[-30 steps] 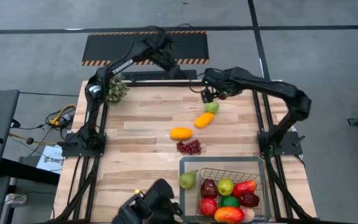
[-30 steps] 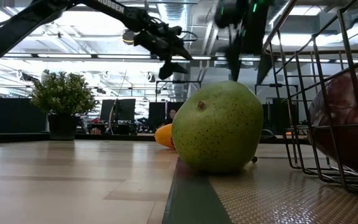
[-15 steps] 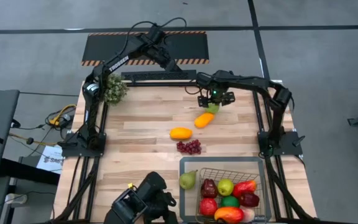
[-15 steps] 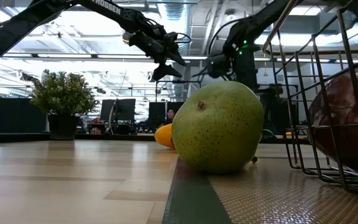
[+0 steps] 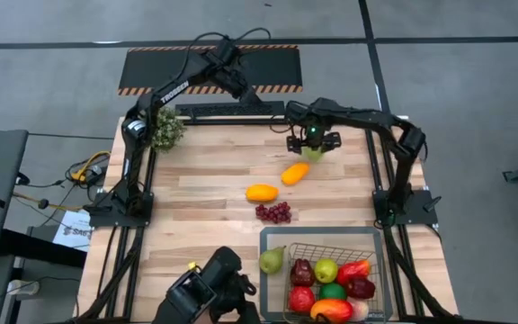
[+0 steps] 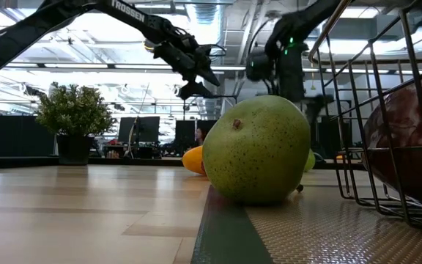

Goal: Build produce basket
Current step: Put the top pear into the wire basket

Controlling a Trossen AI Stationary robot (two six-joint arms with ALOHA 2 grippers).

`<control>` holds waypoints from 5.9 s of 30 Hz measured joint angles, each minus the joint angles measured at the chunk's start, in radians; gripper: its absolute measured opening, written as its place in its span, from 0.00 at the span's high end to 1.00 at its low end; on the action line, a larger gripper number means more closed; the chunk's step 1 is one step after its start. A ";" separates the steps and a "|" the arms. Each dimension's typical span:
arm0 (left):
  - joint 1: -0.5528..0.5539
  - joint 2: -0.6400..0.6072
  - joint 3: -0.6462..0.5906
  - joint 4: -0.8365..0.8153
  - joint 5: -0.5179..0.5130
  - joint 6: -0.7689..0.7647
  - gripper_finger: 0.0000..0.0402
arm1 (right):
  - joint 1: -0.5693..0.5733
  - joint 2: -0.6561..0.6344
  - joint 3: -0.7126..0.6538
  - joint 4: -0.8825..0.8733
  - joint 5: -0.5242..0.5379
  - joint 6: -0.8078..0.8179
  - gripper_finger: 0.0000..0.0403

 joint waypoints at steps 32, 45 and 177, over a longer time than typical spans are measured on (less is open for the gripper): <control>0.004 0.007 0.000 -0.050 -0.049 -0.019 0.45 | -0.217 0.366 0.535 -0.400 -0.113 -0.673 0.05; 0.007 0.007 0.000 -0.128 -0.056 0.065 0.45 | -0.205 0.301 0.541 -0.379 -0.207 -0.670 0.06; -0.076 -0.246 0.103 -0.252 -0.337 0.098 1.00 | -0.389 0.010 0.070 -0.084 -0.026 -0.729 1.00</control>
